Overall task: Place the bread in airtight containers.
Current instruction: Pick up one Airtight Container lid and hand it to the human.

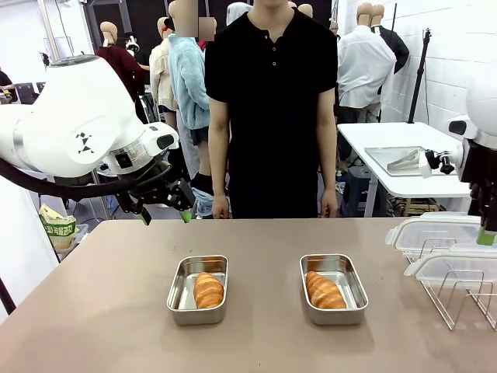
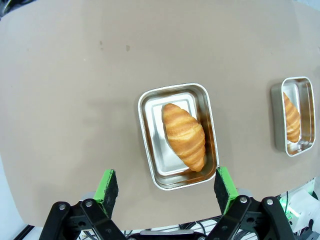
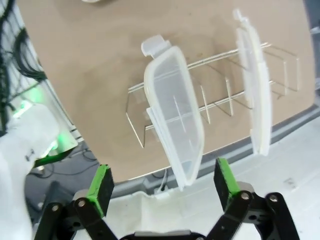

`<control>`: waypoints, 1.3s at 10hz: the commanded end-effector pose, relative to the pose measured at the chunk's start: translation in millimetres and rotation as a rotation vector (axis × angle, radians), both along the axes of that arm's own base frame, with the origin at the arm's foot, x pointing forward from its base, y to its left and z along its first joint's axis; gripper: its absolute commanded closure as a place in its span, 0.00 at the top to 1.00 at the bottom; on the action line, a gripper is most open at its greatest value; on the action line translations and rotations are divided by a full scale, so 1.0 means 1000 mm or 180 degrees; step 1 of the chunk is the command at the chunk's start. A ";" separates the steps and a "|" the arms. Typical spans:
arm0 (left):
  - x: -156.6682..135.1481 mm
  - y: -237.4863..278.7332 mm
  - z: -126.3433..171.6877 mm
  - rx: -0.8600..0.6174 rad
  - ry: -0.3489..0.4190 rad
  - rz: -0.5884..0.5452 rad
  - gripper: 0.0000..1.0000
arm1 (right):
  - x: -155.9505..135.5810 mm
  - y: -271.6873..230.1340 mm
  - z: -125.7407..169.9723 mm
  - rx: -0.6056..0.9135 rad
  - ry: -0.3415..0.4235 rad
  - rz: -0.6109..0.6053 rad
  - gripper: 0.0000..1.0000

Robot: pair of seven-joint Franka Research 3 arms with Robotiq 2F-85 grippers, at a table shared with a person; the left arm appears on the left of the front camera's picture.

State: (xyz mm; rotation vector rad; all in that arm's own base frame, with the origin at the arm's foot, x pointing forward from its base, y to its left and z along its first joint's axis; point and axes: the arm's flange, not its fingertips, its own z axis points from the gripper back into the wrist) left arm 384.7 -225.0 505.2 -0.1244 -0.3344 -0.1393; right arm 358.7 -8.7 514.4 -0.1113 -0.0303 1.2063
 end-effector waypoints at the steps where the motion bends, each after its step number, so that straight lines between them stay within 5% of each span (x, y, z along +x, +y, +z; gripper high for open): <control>1: 0.001 0.001 0.001 0.0022 -0.0015 0.0009 1.00 | -0.008 0.002 0.001 -0.0151 -0.0160 0.0175 1.00; 2: 0.001 0.001 0.001 0.0022 -0.0015 0.0009 1.00 | 0.000 0.000 0.000 0.0000 0.0000 0.0000 1.00; 4: 0.001 0.001 0.001 0.0022 -0.0015 0.0009 1.00 | -0.007 -0.005 -0.002 0.0103 -0.0006 0.0578 1.00; 8: 0.001 0.001 0.001 0.0022 -0.0015 0.0009 1.00 | -0.012 -0.036 -0.018 0.0769 -0.0040 0.1112 1.00; 13: 0.001 0.001 0.001 0.0022 -0.0015 0.0009 1.00 | -0.010 -0.032 -0.036 0.0526 -0.0322 0.1164 1.00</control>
